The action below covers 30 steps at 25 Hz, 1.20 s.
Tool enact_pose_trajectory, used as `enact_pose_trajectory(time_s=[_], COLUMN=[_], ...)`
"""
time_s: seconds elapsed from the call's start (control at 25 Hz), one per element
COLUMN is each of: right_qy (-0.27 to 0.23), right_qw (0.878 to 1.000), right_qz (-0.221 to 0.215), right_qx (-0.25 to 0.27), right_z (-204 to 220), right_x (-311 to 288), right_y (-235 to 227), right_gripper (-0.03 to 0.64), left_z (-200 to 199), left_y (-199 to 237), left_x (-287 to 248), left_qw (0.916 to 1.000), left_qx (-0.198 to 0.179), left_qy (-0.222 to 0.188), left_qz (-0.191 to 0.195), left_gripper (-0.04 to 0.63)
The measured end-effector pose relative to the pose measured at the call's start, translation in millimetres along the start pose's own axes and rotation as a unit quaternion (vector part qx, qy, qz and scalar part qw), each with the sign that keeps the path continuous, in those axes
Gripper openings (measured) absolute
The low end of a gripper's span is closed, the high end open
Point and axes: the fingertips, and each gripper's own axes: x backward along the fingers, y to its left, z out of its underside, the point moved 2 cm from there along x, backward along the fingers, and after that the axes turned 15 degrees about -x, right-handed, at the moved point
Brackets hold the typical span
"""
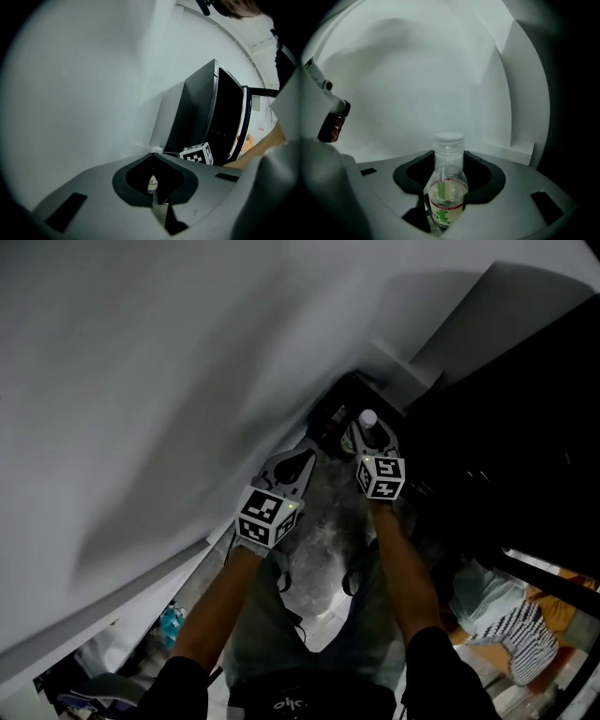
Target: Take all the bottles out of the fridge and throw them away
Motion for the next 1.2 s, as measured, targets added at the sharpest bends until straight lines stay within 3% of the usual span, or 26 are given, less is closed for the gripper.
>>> enact_pose_trajectory(time_s=[0.24,0.68,0.92,1.2], right_qy=[0.002,0.090,0.096,0.065], right_qw=[1.000,0.996,0.995,0.997], right_qz=[-0.001,0.014,0.028,0.041], right_qx=[0.001,-0.004,-0.011,-0.027], right_z=[44.1,99.2,60.7,-58.2], right_x=[-32.4,-36.4,3.7,94.5], right_y=[-15.2,-31.2,-11.5,61.7], right_gripper=[0.196,0.196,0.196,0.179], left_z=[35.8,40.4,-2.2,-112.9], left_y=[10.7,9.4,4.5,4.1], left_x=[-17.9,-18.8,8.2,57.9], left_qw=[0.9999,0.9999,0.9999,0.9990], left_qx=[-0.010,-0.010,0.001,0.010], left_qy=[-0.001,-0.002,0.005,-0.002], left_qz=[-0.005,0.001,0.009,0.045], left_gripper=[0.002,0.002,0.002,0.002])
